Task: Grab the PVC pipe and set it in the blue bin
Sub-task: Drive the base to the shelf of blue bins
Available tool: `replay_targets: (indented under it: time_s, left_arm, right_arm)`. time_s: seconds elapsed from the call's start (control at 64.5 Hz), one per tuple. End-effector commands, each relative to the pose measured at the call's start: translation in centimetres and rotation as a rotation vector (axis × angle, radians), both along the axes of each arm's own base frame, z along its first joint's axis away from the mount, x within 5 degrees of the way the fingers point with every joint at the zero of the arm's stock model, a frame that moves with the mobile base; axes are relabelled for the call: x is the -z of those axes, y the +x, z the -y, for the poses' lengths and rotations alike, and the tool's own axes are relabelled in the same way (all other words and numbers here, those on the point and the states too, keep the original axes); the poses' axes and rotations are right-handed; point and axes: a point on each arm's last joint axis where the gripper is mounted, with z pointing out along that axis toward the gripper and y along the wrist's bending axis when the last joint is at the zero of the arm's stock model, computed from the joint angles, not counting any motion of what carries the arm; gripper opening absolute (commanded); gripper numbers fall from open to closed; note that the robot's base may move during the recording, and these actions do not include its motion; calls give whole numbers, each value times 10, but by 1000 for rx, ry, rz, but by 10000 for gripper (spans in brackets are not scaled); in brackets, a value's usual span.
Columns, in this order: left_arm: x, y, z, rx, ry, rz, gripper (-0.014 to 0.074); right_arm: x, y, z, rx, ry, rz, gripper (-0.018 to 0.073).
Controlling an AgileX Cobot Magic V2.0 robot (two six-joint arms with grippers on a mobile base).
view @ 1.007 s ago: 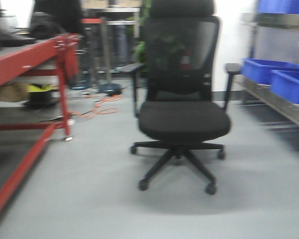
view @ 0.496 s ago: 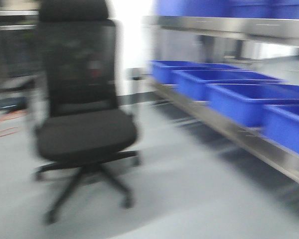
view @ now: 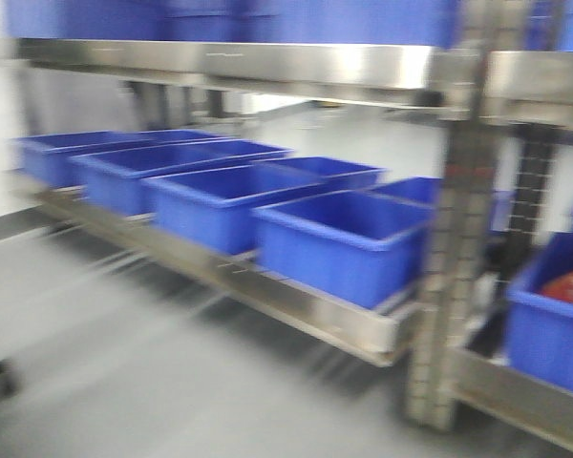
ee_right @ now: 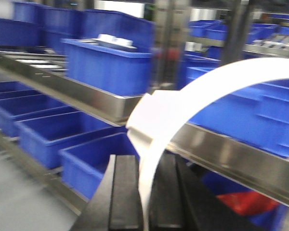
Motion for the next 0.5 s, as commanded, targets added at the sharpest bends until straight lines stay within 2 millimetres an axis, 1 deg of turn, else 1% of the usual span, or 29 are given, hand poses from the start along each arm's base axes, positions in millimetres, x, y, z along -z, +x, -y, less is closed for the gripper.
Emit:
replay_targets:
  time_s: [0.0, 0.48]
  left_arm:
    - [-3, -1, 0, 5, -9, 30, -111]
    - [-3, -1, 0, 5, -9, 30, -111]
  right_arm:
    - [-3, -1, 0, 6, -16, 30, -162]
    - [-3, -1, 0, 6, -16, 32, -162]
